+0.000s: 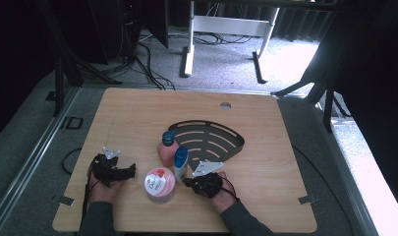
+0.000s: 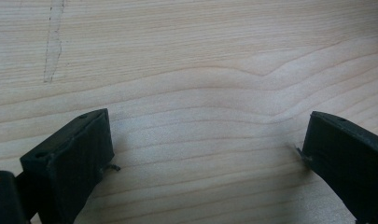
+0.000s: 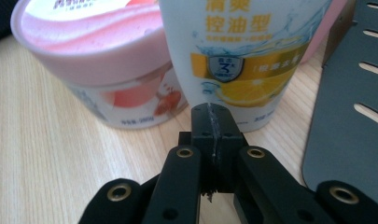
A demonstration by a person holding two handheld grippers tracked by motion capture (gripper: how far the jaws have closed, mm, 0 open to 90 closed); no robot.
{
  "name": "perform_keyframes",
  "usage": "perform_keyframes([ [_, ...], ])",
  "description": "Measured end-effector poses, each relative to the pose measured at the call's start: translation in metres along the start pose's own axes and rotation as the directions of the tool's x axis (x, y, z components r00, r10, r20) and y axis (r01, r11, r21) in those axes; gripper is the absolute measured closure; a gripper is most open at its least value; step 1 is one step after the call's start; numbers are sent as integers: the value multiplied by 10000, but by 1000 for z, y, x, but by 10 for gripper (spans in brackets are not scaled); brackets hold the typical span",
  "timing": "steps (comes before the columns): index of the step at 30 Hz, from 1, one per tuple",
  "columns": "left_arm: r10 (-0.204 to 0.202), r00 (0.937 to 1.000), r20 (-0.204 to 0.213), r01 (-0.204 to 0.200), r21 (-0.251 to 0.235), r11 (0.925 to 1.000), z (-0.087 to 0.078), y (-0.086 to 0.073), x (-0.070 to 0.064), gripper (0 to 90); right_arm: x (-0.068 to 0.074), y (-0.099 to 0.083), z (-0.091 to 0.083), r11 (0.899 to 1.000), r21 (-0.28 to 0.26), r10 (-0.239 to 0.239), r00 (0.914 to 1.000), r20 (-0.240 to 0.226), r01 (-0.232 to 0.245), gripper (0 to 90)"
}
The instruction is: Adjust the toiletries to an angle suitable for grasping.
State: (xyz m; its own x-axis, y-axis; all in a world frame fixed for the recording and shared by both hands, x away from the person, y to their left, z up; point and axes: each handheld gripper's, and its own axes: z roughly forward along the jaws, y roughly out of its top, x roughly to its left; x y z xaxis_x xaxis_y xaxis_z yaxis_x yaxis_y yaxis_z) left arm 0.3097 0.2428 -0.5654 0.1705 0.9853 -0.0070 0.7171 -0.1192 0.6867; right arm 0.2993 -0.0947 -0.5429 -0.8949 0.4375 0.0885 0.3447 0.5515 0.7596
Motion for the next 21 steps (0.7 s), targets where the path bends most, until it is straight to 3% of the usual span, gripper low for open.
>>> perform_keyframes([
  [9, 25, 10000, 12, -25, 5, 10000, 0, 0, 0, 21, -3, 8, 8, 9999, -102, -22, 10000, -6, 22, 899],
  [15, 30, 10000, 21, -30, 7, 10000, 0, 0, 0, 21, -14, 14, 12, 9998, -169, 85, 9991, 421, -78, 898],
  [21, 26, 10000, 24, -26, -6, 10000, 0, 0, 0, 21, -18, 18, 13, 9993, -305, 237, 9994, 251, -229, 899],
])
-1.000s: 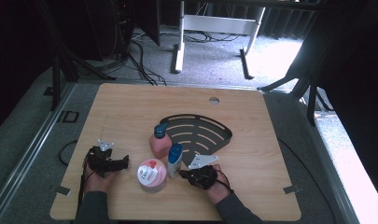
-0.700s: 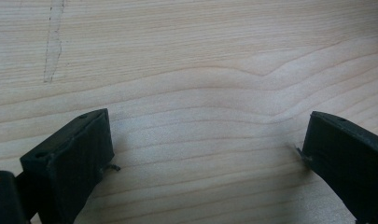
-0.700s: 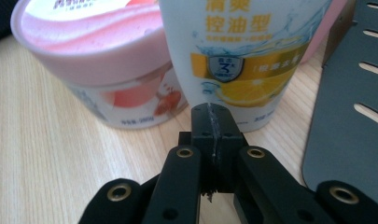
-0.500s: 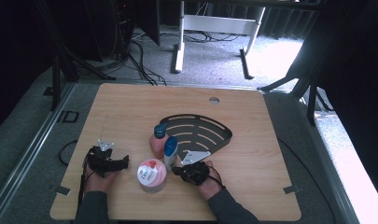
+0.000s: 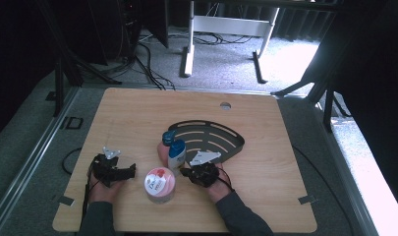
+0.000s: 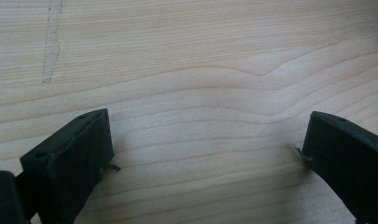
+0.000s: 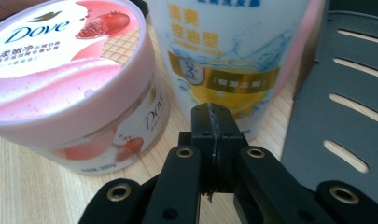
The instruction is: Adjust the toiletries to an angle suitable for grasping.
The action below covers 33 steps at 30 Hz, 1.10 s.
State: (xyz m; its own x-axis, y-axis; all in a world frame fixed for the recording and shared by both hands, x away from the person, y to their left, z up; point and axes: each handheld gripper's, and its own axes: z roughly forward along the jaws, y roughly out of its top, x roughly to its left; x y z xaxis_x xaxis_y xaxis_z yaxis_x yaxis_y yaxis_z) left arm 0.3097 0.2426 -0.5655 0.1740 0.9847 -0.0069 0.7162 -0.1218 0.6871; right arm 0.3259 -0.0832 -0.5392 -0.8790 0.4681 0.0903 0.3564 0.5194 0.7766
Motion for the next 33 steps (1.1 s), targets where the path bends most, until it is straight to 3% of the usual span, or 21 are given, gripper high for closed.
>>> perform_keyframes([
  [18, 1, 10000, 3, -1, 5, 10000, 0, 0, 0, 21, -7, 18, 14, 9999, -98, -65, 9994, 343, 68, 900],
  [25, -34, 10000, -23, 34, 9, 10000, 0, 0, 0, 21, -14, 22, 17, 9996, -203, 226, 9981, 565, -215, 900],
  [29, -46, 10000, -44, 46, 6, 10000, 0, 0, 0, 21, -23, 17, 9, 9995, -69, 322, 9950, 948, -317, 900],
  [33, -43, 10000, -37, 43, -8, 10000, 0, 0, -1, 21, -37, 2, -1, 9968, 131, 768, 9888, 1280, -791, 900],
])
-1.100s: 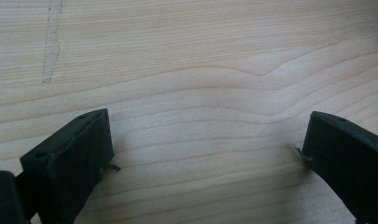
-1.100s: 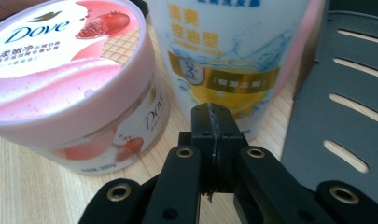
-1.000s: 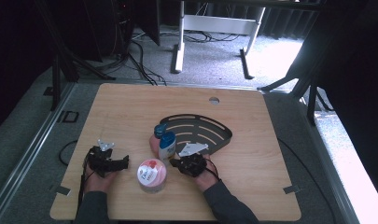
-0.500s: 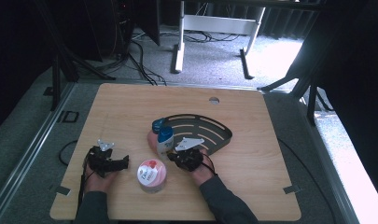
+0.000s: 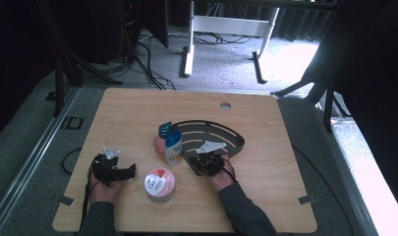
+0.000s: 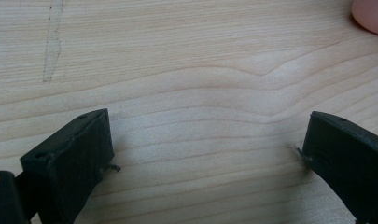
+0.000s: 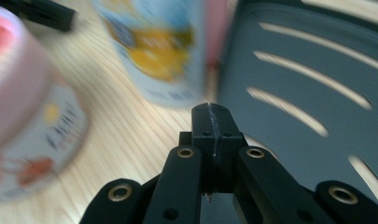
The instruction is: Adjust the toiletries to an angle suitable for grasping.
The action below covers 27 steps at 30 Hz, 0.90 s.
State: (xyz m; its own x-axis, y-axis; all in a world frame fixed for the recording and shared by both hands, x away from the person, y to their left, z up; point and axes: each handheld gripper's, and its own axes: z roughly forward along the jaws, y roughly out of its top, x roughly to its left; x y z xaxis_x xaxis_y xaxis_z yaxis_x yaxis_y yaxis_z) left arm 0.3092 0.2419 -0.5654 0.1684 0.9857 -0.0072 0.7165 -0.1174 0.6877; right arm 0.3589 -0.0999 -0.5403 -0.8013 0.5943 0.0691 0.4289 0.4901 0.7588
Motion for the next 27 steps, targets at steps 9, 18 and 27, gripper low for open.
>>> perform_keyframes([
  [9, 563, 9969, 553, -554, -169, 9983, -12, -1, -8, 493, -9, -18, -2, 9985, 540, -130, 9962, 863, 84, 900],
  [18, 834, 9856, 1473, -818, -170, 9965, -18, -1, -18, 635, -6, -20, -4, 9975, 611, -432, 9933, 1072, 368, 900],
  [27, 1080, 9650, 2388, -954, -640, 9934, -29, -3, -29, 691, -5, -25, -9, 9961, 676, -644, 9914, 1137, 569, 900],
])
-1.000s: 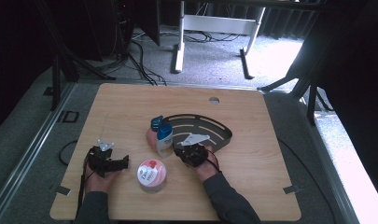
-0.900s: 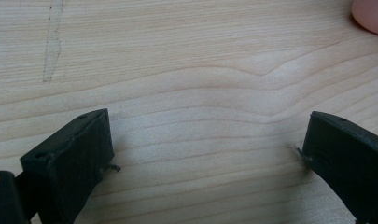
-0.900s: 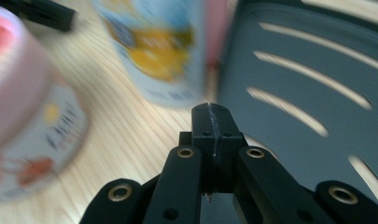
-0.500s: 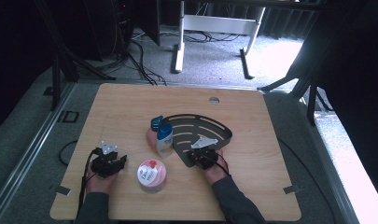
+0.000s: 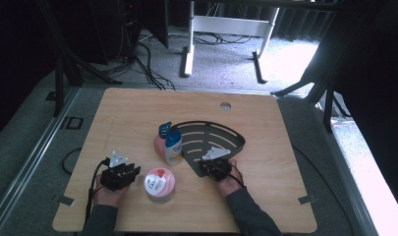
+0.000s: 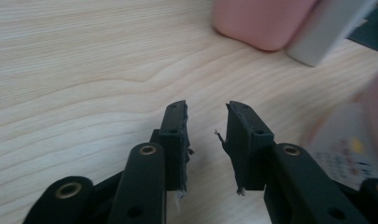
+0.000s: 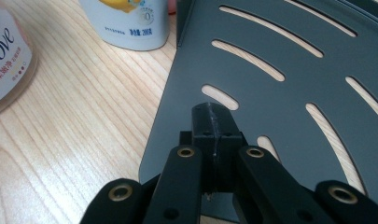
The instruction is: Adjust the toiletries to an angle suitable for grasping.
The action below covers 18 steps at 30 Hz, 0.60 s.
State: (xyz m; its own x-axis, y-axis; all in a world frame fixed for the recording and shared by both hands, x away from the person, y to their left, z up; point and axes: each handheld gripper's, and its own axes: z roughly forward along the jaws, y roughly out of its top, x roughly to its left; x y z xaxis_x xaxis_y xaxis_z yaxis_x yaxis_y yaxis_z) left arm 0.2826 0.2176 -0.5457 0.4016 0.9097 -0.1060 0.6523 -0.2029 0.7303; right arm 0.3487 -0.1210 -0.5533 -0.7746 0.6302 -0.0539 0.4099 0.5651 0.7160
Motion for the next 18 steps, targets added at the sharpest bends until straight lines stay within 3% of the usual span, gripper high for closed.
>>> perform_keyframes([
  [11, 746, 9944, 745, -744, -61, 9972, -13, -9, -13, 717, -5, -7, -7, 9999, -17, 160, 9999, -52, -160, 900],
  [18, 1199, 9883, 946, -1196, -98, 9928, -23, -15, -19, 703, -7, -8, -8, 9995, -57, 324, 9993, -166, -325, 900],
])
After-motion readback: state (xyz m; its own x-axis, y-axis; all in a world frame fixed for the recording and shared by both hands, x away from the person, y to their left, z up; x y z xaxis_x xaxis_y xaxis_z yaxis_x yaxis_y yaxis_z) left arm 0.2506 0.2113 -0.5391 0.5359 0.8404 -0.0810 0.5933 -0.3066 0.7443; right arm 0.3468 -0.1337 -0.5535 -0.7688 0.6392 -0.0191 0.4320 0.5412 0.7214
